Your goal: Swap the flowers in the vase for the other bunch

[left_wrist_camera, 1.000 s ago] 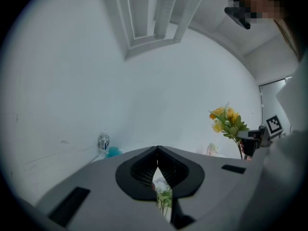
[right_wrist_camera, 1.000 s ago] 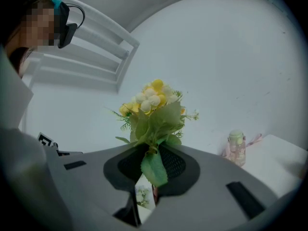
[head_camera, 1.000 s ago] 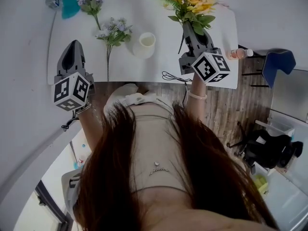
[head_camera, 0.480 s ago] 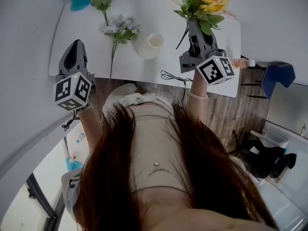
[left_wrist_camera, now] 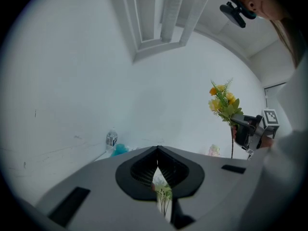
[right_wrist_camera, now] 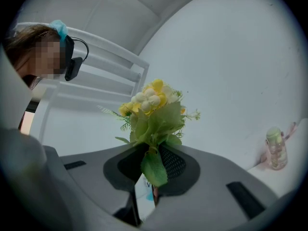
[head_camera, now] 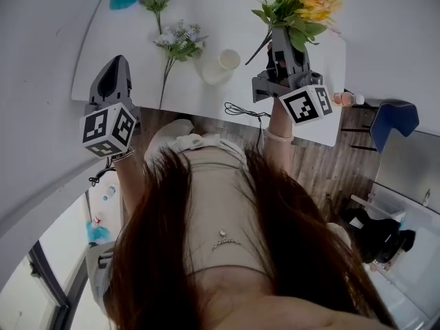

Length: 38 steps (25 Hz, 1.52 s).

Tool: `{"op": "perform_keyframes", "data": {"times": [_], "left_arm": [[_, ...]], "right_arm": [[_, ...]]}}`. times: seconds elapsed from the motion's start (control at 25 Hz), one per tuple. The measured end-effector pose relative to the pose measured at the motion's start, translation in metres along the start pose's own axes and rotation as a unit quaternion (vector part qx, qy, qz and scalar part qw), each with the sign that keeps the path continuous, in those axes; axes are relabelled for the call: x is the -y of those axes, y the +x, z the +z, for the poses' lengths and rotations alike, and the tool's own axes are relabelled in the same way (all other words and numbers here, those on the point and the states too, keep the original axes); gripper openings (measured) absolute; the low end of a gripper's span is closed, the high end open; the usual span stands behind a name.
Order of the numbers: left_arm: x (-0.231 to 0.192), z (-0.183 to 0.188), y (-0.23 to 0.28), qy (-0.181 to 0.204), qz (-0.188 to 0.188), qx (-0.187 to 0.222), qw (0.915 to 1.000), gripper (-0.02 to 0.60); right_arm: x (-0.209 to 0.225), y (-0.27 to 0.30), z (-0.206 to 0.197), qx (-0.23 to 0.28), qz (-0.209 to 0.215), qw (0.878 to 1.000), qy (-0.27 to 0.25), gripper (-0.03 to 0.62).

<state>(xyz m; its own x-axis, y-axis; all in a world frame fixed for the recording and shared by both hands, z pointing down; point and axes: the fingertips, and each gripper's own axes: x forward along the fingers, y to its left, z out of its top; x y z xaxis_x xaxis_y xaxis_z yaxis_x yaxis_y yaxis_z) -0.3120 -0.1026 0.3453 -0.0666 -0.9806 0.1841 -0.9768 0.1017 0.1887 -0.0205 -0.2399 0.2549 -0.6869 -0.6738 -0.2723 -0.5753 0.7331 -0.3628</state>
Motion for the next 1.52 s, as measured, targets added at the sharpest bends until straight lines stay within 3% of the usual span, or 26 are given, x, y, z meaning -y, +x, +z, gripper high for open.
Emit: {"op": "perform_keyframes", "data": {"times": [0.72,0.88,1.52], "left_arm": [[-0.004,0.024,-0.003,0.027,-0.002,-0.007,0.9996,0.005],[0.005,0.036,0.006,0.039,-0.013,-0.012,0.9991,0.005],[-0.004,0.017,0.027,0.057,-0.071,-0.022,0.9956,0.005]], "right_arm": [[0.000,-0.001,-0.013,0.035,-0.019,0.999,0.002,0.074],[0.005,-0.002,-0.015,0.028,-0.031,0.999,-0.006,0.074],[-0.005,-0.008,-0.076,-0.009,-0.055,0.997,-0.051,0.084]]}}
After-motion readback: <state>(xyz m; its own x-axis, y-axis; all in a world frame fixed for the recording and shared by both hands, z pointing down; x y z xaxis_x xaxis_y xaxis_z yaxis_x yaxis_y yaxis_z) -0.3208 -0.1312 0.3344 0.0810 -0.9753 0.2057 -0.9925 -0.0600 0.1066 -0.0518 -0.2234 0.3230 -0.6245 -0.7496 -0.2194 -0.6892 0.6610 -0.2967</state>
